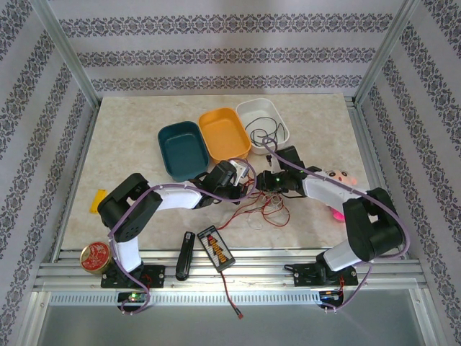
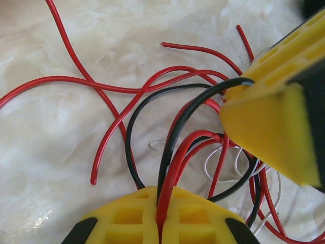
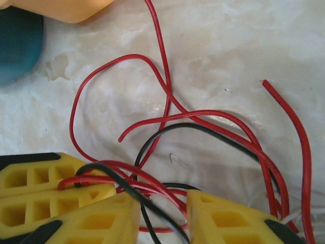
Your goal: Untangle the cables
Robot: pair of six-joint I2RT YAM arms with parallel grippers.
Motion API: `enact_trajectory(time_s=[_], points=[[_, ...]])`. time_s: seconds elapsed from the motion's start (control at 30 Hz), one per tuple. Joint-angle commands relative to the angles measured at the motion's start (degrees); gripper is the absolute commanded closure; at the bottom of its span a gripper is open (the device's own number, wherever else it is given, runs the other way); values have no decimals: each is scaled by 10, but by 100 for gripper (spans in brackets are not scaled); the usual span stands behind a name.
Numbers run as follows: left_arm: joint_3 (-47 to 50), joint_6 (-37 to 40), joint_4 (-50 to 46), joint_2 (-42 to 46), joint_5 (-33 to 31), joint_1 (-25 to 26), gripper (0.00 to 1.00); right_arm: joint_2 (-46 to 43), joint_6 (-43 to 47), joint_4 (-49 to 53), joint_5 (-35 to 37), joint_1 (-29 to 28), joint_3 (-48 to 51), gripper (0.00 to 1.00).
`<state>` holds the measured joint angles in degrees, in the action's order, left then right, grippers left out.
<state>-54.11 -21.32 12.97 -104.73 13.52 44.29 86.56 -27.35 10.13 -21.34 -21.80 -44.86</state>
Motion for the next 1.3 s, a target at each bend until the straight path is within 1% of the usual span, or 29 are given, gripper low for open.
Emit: enact_trajectory(time_s=[0.0, 0.07, 0.27, 0.37, 0.5, 0.6, 0.67, 0.87, 0.9, 1.27], points=[[7, -7, 26, 19, 7, 9, 100, 9, -10, -34, -24, 7, -10, 75], [8, -9, 25, 19, 4, 9, 100, 6, -13, -35, -22, 7, -9, 80], [10, -10, 21, 22, 1, 9, 100, -16, -13, -19, -11, 13, -6, 86], [12, -11, 22, 23, 1, 9, 99, -27, -14, -16, -8, 16, -5, 92], [17, -14, 23, 24, 0, 9, 99, -40, -14, -5, -2, 18, -9, 93], [21, -16, 24, 27, 0, 9, 99, -50, -13, 3, 6, 17, -13, 97], [24, -16, 25, 27, -1, 8, 95, -58, -15, 8, 12, 18, -14, 100], [40, -28, 39, 33, -2, 9, 83, -93, -24, 22, 26, 18, -21, 100], [42, -31, 41, 34, -1, 9, 82, -100, -24, 24, 27, 17, -23, 100], [49, -37, 48, 35, 2, 9, 83, -168, -12, 71, 55, 11, -51, 100]])
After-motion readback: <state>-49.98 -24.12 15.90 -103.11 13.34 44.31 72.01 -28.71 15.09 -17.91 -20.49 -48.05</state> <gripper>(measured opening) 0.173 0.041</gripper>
